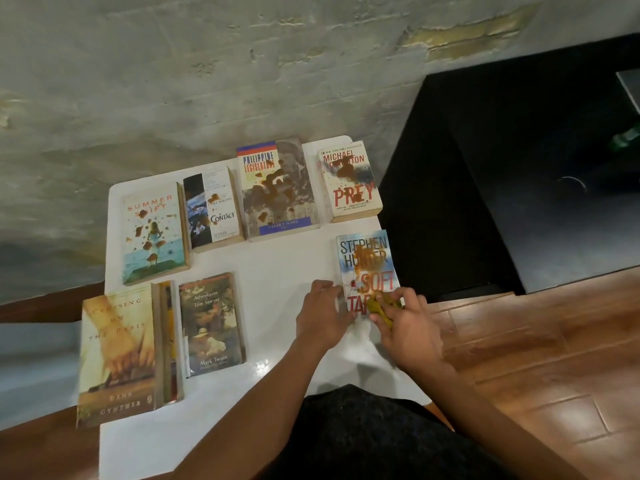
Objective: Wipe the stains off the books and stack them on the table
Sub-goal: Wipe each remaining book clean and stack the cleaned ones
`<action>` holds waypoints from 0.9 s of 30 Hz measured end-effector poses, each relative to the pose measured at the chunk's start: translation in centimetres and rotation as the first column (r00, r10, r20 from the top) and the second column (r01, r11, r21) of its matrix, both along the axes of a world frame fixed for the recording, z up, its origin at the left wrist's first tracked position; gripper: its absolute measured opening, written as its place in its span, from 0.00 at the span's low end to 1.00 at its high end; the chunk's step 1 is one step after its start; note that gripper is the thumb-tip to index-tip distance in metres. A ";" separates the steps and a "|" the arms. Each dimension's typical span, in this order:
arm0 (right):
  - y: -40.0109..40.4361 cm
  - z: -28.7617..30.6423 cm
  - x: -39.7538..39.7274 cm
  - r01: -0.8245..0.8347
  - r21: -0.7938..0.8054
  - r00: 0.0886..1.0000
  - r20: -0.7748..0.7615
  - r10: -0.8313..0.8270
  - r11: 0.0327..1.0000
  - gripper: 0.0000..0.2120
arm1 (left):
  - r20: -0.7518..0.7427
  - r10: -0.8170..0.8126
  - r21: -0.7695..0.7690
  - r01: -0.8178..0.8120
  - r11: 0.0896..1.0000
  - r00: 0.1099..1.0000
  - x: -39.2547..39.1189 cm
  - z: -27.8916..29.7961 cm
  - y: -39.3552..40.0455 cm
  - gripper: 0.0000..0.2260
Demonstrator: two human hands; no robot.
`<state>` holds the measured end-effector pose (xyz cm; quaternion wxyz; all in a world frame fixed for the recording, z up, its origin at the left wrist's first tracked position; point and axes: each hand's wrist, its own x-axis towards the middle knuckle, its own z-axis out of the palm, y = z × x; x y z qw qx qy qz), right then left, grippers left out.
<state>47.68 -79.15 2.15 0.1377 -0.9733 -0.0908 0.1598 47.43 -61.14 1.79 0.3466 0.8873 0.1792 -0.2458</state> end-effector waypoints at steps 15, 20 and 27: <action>1.0 1.7 2.4 -0.002 -0.093 0.999 -0.037 -0.002 0.996 0.15 | -0.041 0.034 0.087 -0.031 0.996 0.999 1.3 0.5 -0.5 0.23; 2.4 2.3 2.8 0.030 -0.104 0.999 -0.009 -0.031 0.994 0.13 | -0.048 0.052 0.085 -0.048 0.995 0.998 1.3 0.7 -0.8 0.23; 1.7 2.1 3.6 0.026 -0.120 0.999 0.023 -0.023 0.992 0.12 | -0.042 0.039 0.073 -0.036 0.997 0.998 1.3 0.7 -0.8 0.23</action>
